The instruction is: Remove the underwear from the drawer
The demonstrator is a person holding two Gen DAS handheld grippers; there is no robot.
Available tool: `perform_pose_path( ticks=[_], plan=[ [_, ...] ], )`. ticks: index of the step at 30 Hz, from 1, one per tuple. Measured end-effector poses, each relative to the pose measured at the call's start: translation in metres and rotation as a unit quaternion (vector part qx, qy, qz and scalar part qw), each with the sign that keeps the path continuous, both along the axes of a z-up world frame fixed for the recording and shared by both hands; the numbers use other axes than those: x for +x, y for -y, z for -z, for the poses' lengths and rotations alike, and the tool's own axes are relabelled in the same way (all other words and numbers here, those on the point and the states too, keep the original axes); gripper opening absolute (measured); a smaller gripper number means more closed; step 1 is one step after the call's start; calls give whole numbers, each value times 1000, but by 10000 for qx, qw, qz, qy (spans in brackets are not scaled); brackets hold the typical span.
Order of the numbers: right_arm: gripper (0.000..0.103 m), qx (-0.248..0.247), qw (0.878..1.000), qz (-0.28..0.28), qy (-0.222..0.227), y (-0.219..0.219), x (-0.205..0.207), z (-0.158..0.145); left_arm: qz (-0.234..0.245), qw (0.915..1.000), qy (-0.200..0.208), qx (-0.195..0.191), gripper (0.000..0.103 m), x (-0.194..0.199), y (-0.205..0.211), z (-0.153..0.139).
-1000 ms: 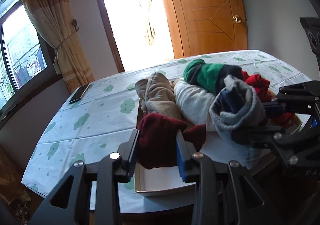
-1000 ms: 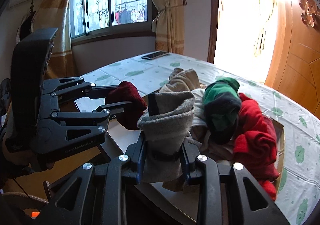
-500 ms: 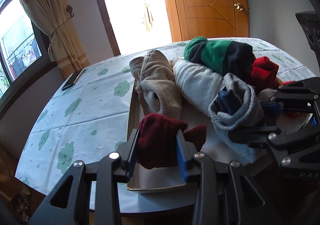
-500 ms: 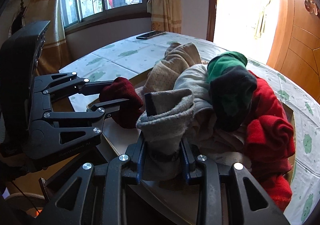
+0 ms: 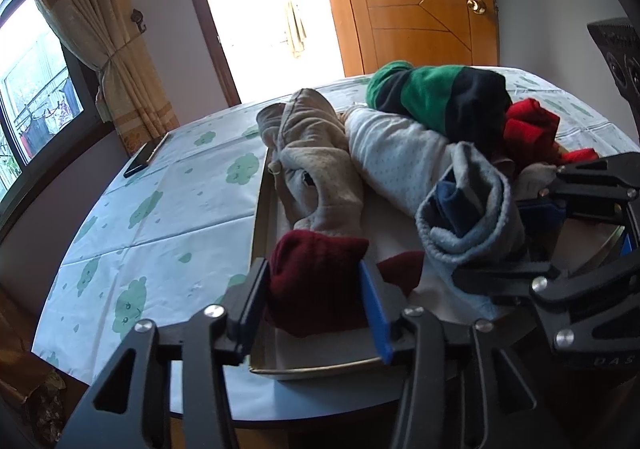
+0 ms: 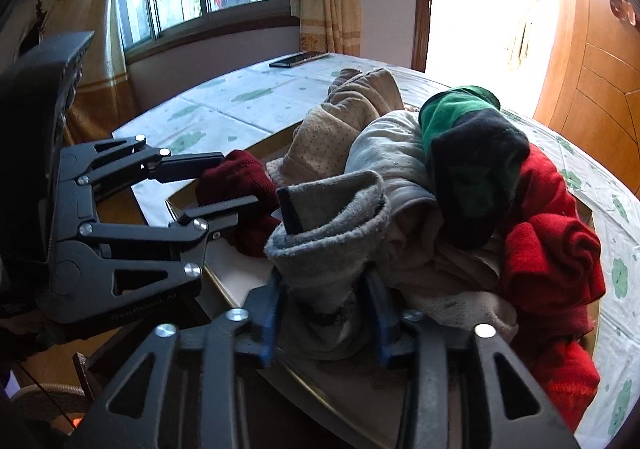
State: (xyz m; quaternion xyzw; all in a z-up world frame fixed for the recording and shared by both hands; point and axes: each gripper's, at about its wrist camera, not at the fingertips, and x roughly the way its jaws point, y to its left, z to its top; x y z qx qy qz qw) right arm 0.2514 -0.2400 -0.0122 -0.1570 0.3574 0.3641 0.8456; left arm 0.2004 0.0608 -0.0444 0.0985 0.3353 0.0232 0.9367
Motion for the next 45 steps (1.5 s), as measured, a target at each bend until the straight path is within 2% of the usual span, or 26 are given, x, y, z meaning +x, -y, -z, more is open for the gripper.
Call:
perform_pose_path(
  ticks=[2,3,5,11,14,16,20,27,45],
  plan=[
    [60,80,10000,1,-2,2,-3,0,-10,10000,51,-16,62,-4,0,-1],
    [65,91,10000,10,29,0,-3,1,-4,10000,70,-20,63,-5,1,-2],
    [66,124,9999,46,82,2,-6,0,-22,9999,108,38,72,-10,2,-4],
    [68,239,9990,105,359,25,-28,-10,-79,9991,421,76,80,-35,3,-21],
    [69,390,9972,138,622,45,-49,-21,0,9969,793,7,85,-61,8,-36],
    [74,532,9947,200,854,59,-66,-31,50,9949,1004,-48,90,-77,12,-45],
    [79,883,9883,309,1203,85,-97,-45,176,9909,1324,-154,95,-105,24,-58],
    [83,1381,9779,571,1465,116,-132,-53,285,9872,1503,-446,98,-137,43,-59],
    [84,1706,9696,632,1639,130,-156,-54,310,9869,1488,-542,98,-146,54,-48]
  ],
)
